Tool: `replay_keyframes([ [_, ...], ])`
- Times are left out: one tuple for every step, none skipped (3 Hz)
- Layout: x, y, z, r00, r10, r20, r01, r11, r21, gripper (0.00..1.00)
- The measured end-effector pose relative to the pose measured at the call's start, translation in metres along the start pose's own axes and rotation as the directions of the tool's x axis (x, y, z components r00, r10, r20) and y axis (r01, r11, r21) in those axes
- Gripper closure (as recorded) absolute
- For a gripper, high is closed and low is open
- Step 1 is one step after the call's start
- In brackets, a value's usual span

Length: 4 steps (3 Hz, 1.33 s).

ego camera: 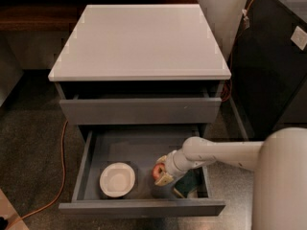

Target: Pick apple from middle drawer and place on counter

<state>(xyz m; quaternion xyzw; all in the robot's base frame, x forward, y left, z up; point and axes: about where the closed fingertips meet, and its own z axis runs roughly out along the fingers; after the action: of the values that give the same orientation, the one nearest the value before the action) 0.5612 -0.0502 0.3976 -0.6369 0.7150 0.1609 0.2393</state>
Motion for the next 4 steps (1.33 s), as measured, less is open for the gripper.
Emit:
replay_keyframes([
  [-0.013, 0.009, -0.022, 0.999, -0.027, 0.022, 0.026, 0.9986, 0.046, 1.0],
  [-0.032, 0.02, -0.05, 0.995, -0.066, 0.069, 0.061, 0.9956, 0.071, 1.0],
  [-0.058, 0.03, -0.087, 0.981, -0.119, 0.154, 0.107, 0.9904, 0.088, 1.0],
  [-0.09, 0.047, -0.129, 0.96, -0.19, 0.206, 0.184, 0.9817, 0.051, 1.0],
])
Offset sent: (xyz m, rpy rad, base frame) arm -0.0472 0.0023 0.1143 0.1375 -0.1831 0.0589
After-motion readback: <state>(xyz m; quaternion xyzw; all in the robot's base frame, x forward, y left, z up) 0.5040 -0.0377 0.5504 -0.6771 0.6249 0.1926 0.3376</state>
